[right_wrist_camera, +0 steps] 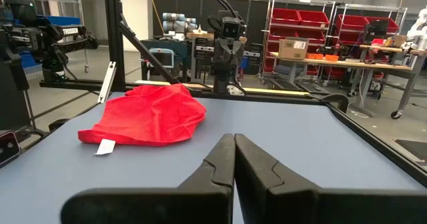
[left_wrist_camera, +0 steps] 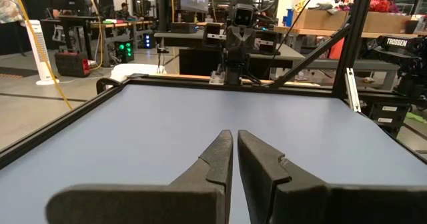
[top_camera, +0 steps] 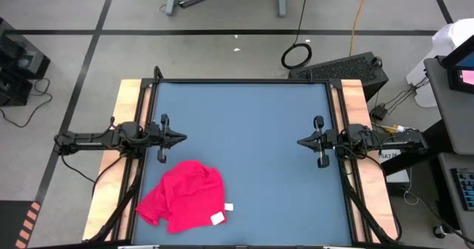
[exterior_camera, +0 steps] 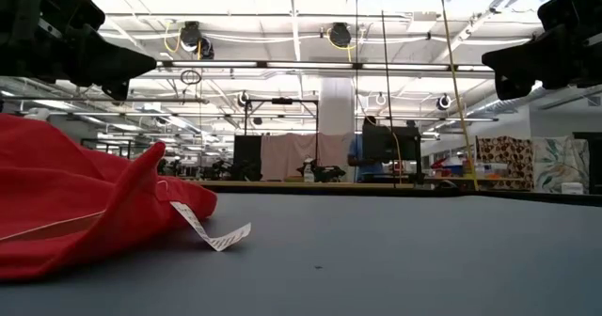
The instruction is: Roll towel
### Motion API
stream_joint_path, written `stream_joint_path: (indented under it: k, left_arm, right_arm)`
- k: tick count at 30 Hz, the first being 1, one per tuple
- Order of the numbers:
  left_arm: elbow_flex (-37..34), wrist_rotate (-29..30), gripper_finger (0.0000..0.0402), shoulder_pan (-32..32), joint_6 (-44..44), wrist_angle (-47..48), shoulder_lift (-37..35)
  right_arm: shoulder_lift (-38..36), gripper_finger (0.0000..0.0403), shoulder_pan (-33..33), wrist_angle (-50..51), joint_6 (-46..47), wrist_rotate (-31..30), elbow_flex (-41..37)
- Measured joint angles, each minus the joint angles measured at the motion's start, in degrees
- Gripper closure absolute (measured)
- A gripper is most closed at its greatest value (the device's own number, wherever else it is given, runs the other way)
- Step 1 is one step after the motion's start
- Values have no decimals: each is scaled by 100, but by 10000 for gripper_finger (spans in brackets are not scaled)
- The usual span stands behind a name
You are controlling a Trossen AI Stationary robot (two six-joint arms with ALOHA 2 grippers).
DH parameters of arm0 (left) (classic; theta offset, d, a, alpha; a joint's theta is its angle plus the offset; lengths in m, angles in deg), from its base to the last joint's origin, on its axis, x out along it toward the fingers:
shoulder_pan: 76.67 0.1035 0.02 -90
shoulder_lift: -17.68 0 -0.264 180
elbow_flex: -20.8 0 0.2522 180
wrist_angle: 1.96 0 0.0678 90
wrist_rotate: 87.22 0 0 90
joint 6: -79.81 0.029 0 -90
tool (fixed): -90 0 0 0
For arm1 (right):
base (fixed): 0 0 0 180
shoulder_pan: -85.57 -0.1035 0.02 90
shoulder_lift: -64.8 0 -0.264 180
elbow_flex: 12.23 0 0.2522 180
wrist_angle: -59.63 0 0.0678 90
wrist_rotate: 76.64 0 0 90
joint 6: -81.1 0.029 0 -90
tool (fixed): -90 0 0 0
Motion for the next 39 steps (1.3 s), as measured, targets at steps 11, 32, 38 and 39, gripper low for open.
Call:
stream_joint_path:
  k: [11,32,38,39]
  left_arm:
    - [-1,2,369,1,2,2,0]
    - [-1,4,369,-1,-35,-127,2]
    - [37,44,369,1,-655,-809,13]
    - [98,41,369,-6,-656,-771,19]
  right_arm:
    - [-1,403,-1,0,0,0,0]
    - [-2,403,1,-51,-153,-1,0]
    - [0,403,1,-48,-153,-1,0]
    - [-1,403,1,-48,-153,-1,0]
